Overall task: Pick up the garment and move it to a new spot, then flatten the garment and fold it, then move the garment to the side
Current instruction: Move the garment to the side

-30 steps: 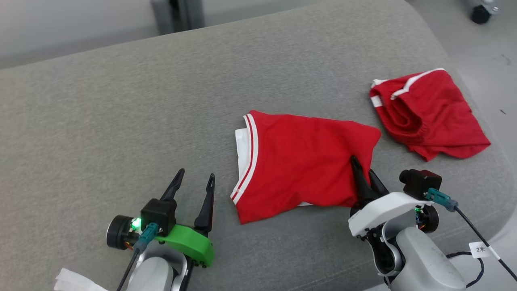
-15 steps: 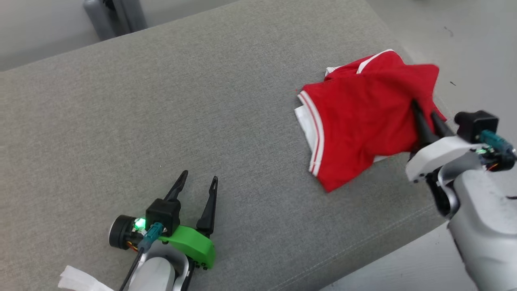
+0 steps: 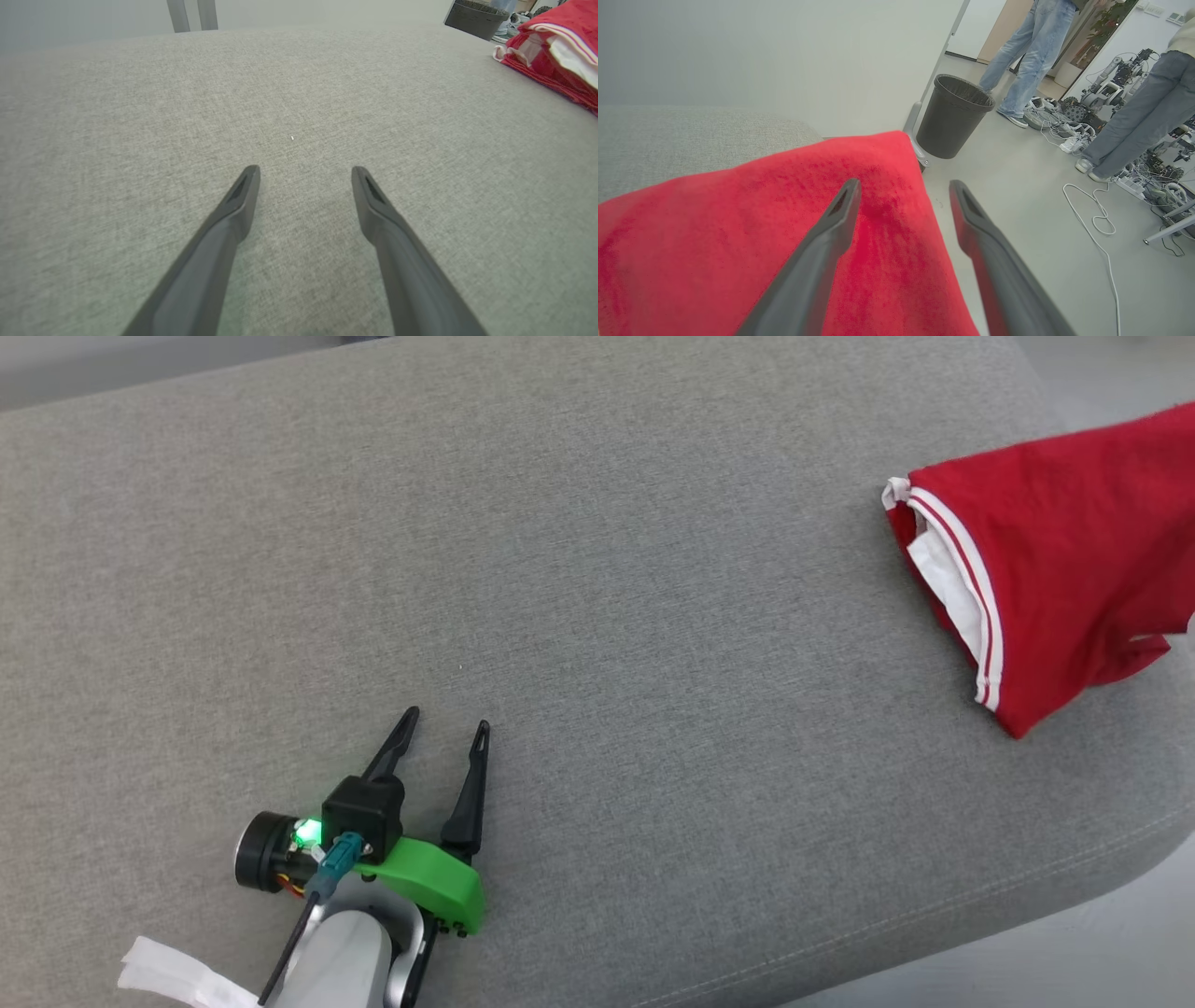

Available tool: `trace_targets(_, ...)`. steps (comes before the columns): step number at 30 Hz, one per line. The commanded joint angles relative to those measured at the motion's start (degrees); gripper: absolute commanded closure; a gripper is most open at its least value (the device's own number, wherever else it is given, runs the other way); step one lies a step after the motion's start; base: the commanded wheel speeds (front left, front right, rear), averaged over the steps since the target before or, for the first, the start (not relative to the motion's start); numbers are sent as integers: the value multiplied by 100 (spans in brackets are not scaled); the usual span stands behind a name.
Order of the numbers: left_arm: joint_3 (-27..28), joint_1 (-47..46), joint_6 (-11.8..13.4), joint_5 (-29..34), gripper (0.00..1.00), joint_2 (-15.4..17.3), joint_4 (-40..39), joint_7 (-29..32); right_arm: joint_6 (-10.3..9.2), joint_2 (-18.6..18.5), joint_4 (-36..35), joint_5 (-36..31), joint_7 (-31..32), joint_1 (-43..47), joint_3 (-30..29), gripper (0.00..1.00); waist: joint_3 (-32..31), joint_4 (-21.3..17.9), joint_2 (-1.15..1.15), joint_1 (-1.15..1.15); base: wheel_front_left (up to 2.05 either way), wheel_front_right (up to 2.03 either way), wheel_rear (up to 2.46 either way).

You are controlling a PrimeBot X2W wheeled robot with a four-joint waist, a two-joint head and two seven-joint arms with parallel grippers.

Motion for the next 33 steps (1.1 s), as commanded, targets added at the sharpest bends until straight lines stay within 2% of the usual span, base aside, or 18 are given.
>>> trace_targets(1,43,-94,21,-24,0,36,-40,1,-8,173,-29,-233,-80,-53,-225,0,141,218,0,0,0,0,0)
trace_targets(3,111,-78,59,-25,0,36,-65,1,-9,458,-142,-433,-170,-57,-638,0,136,265,0,0,0,0,0)
trace_targets(6,256,-42,131,0,0,36,-120,2,-9,999,-491,-541,-258,9,-834,0,92,341,0,0,0,0,0)
trace_targets(10,493,33,252,-46,0,35,-233,2,-9,1620,-1407,-244,-268,336,-581,0,-2,488,0,0,0,0,0)
trace_targets(13,670,51,329,-82,0,34,-309,1,-9,1890,-1961,112,-267,772,-173,0,-74,648,0,0,0,0,0)
trace_targets(18,855,137,435,-140,0,33,-390,2,-9,2005,-2564,525,-268,1489,292,0,-249,994,0,0,0,0,0)
trace_targets(21,910,190,526,-130,0,30,-381,1,-9,2013,-2607,963,-269,1797,574,0,-373,1244,0,0,0,0,0)
trace_targets(26,994,282,620,-170,0,30,-447,2,-9,2012,-2632,1192,-269,2162,935,0,-587,1578,0,0,0,0,0)
trace_targets(33,1093,387,533,-219,0,30,-439,1,-8,2021,-2649,1483,-269,2386,934,0,-902,1956,0,0,0,0,0)
